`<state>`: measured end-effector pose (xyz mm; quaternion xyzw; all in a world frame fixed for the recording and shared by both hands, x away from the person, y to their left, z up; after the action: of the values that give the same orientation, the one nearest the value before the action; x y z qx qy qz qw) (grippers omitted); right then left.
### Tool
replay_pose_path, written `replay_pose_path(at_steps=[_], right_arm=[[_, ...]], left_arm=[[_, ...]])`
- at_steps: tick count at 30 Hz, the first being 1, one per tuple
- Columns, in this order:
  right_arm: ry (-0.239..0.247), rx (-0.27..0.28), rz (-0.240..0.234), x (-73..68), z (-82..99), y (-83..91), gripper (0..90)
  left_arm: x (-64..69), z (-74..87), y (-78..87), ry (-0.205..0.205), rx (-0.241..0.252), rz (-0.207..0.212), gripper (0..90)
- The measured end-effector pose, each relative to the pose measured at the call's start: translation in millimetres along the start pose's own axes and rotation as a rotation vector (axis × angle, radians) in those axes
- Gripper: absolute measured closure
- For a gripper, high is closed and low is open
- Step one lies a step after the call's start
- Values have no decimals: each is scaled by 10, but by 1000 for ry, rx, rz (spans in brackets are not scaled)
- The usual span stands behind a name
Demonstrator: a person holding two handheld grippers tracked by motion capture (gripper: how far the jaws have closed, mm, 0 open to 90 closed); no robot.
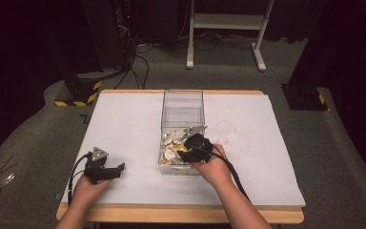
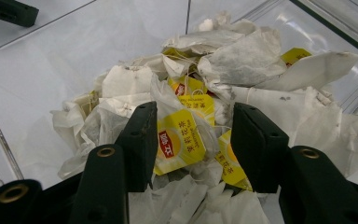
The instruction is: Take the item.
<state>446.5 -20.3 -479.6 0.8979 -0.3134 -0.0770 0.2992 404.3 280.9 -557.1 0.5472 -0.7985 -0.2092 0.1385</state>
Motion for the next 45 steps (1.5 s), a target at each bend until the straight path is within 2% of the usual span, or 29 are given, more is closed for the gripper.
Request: replay_pose_path(at_steps=[4, 6, 10, 11, 12, 16, 22, 30, 34, 38, 45], right_arm=[[10, -7, -5, -9, 6, 3, 556], [37, -22, -8, -9, 17, 14, 615], [48, -35, -16, -19, 28, 22, 647], [73, -49, -24, -24, 31, 22, 661], [75, -53, -29, -30, 28, 24, 669], [75, -76, -42, -35, 18, 21, 672], [66, -116, -44, 5, -20, -34, 618], [102, -180, -44, 11, 3, -42, 707], [120, -186, -57, 7, 14, -32, 792], [119, -184, -86, -5, 21, -9, 858], [124, -149, -98, -23, -1, 50, 900]], left_arm=[[0, 0, 0, 1, 0, 0, 139], [0, 0, 0, 0, 0, 0, 139], [0, 1, 1, 0, -1, -1, 139], [0, 1, 1, -1, -1, 0, 139], [0, 1, 1, -1, -1, -1, 139], [0, 1, 1, 0, -1, -1, 139], [0, 1, 2, -1, -1, -1, 139], [-1, 1, 2, -1, -1, -1, 139], [-1, 1, 2, -2, 0, -1, 139], [-1, 1, 2, -3, -1, -1, 140], [3, 1, 1, 3, 0, -1, 140]])
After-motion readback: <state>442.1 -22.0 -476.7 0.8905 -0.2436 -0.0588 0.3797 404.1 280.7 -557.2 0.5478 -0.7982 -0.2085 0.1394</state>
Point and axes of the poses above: each handheld gripper's, and its own axes: y roughly backward along the jaws, z roughly out of its underside, x roughly to its right, the point moved 7 cm from there along -y, roughly forward along the jaws, and after that the axes turned 14 degrees about x, right-handed, at the moved point
